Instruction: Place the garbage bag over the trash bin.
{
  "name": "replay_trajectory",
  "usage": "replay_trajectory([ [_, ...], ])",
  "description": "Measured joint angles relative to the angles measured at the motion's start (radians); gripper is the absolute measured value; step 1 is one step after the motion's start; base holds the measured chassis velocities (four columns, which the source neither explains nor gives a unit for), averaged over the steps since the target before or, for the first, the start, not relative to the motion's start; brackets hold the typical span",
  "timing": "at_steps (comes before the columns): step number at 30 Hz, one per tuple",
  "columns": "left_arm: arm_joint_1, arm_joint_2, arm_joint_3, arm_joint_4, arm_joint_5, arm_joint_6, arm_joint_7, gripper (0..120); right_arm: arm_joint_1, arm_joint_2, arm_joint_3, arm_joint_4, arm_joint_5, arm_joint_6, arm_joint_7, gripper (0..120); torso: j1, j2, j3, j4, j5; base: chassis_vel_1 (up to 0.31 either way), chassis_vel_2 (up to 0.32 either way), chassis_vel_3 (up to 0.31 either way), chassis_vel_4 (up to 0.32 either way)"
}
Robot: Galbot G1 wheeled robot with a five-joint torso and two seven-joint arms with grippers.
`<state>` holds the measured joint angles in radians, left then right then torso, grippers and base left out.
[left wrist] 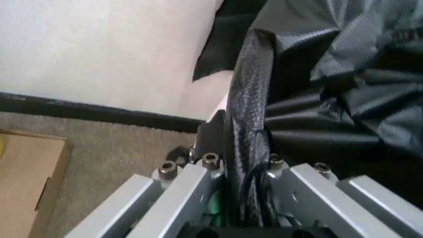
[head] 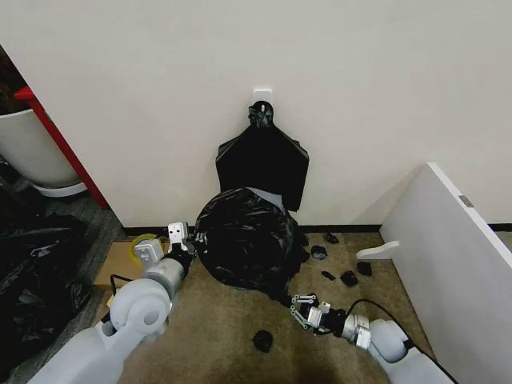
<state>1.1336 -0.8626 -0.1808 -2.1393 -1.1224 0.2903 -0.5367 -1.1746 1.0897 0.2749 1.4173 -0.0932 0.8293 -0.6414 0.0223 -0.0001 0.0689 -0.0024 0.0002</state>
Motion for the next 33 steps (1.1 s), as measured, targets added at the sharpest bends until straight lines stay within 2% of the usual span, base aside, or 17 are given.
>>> replay_trajectory([
  [2, 0.004, 0.006, 0.0, -0.003, 0.0, 0.005, -0.001, 1, 0.007, 0.0, 0.013, -0.014, -0.015, 0.0, 0.05, 0, 0.0, 0.0, 0.0, 0.0, -0.0002, 0.0, 0.0, 0.0, 0.0],
  [8, 0.025, 0.025, 0.004, -0.004, 0.042, 0.01, -0.004, 1, 0.012, -0.013, -0.023, -0.053, 0.007, -0.004, 0.339, 0, 0.0, 0.0, 0.0, 0.0001, 0.0001, 0.0, 0.0, 0.0, 0.0],
  [11, 0.022, 0.021, 0.007, -0.004, 0.043, 0.008, -0.001, 1, 0.002, -0.02, -0.04, -0.061, 0.013, -0.005, 0.357, 4, 0.0, 0.0, 0.0, 0.0, 0.0001, 0.0, 0.0, 0.0, 0.0],
  [12, 0.019, 0.018, 0.009, -0.003, 0.044, 0.003, 0.0, 1, -0.004, -0.026, -0.046, -0.063, 0.019, -0.005, 0.347, 10, 0.0, 0.0, 0.0, -0.0001, 0.0006, 0.0, 0.0, 0.0, 0.0],
  [13, 0.015, 0.017, 0.012, 0.001, 0.048, -0.006, 0.002, 1, -0.013, -0.037, -0.051, -0.063, 0.068, -0.005, 0.282, 15, 0.0, 0.0, 0.0, -0.0002, 0.0, 0.0, 0.0, 0.0, 0.0],
  [14, 0.013, 0.017, 0.014, 0.003, 0.052, -0.01, 0.005, 1, -0.017, -0.041, -0.051, -0.063, 0.115, -0.005, 0.224, 18, 0.0, 0.0, 0.0, -0.0002, -0.0001, 0.0, 0.0, 0.0, 0.0],
  [15, 0.013, 0.017, 0.014, 0.003, 0.052, -0.01, 0.005, 1, -0.017, -0.041, -0.051, -0.063, 0.115, -0.005, 0.224, 18, 0.0, 0.0, 0.0, -0.0002, -0.0001, 0.0, 0.0, 0.0, 0.0],
  [18, 0.008, 0.02, 0.02, 0.017, 0.065, -0.027, 0.025, 1, -0.017, -0.048, 0.003, -0.071, 0.345, -0.005, -0.093, 30, 0.0, 0.0, 0.0, -0.0002, 0.0003, 0.0, 0.0, 0.0, 0.0],
  [20, 0.008, 0.023, 0.022, 0.033, 0.077, -0.042, 0.039, 1, -0.003, -0.048, 0.052, -0.077, 0.382, -0.005, -0.148, 41, 0.0, 0.0, 0.0, -0.0002, -0.0001, 0.0, 0.0, 0.0, 0.0],
  [21, 0.009, 0.024, 0.023, 0.038, 0.083, -0.049, 0.047, 1, 0.0, -0.049, 0.062, -0.076, 0.375, -0.005, -0.125, 42, 0.0, 0.0, 0.0, 0.0, 0.0, 0.0, 0.0, 0.0, 0.0],
  [22, 0.014, 0.025, 0.027, 0.049, 0.1, -0.069, 0.067, 1, 0.001, -0.052, 0.072, -0.068, 0.317, -0.006, -0.006, 48, 0.0, 0.0, 0.0, 0.0001, 0.0002, 0.0, 0.0, 0.0, 0.0],
  [23, 0.014, 0.025, 0.027, 0.049, 0.1, -0.069, 0.067, 1, 0.001, -0.052, 0.072, -0.068, 0.317, -0.006, -0.006, 48, 0.0, 0.0, 0.0, 0.0001, 0.0002, 0.0, 0.0, 0.0, 0.0],
  [26, 0.035, 0.031, 0.037, 0.076, 0.136, -0.124, 0.144, 1, -0.012, -0.061, 0.07, -0.004, 0.119, -0.08, 0.367, 61, 0.0, 0.0, 0.0, 0.0001, 0.0, 0.0, 0.0, 0.0, 0.0],
  [28, 0.04, 0.033, 0.048, 0.094, 0.167, -0.168, 0.197, 1, -0.027, -0.067, 0.051, 0.051, 0.112, -0.127, 0.512, 69, 0.0, 0.0, 0.0, 0.0, 0.0, 0.0, 0.0, 0.0, 0.0],
  [31, 0.04, 0.033, 0.061, 0.119, 0.209, -0.225, 0.254, 1, -0.043, -0.075, 0.027, 0.118, 0.209, -0.135, 0.52, 77, 0.0, 0.0, 0.0, -0.0002, 0.0, 0.0, 0.0, 0.0, 0.0],
  [33, 0.036, 0.035, 0.071, 0.144, 0.257, -0.276, 0.312, 1, -0.052, -0.082, 0.011, 0.184, 0.352, -0.118, 0.398, 86, 0.0, 0.0, 0.0, -0.0002, 0.0, 0.0, 0.0, 0.0, 0.0],
])
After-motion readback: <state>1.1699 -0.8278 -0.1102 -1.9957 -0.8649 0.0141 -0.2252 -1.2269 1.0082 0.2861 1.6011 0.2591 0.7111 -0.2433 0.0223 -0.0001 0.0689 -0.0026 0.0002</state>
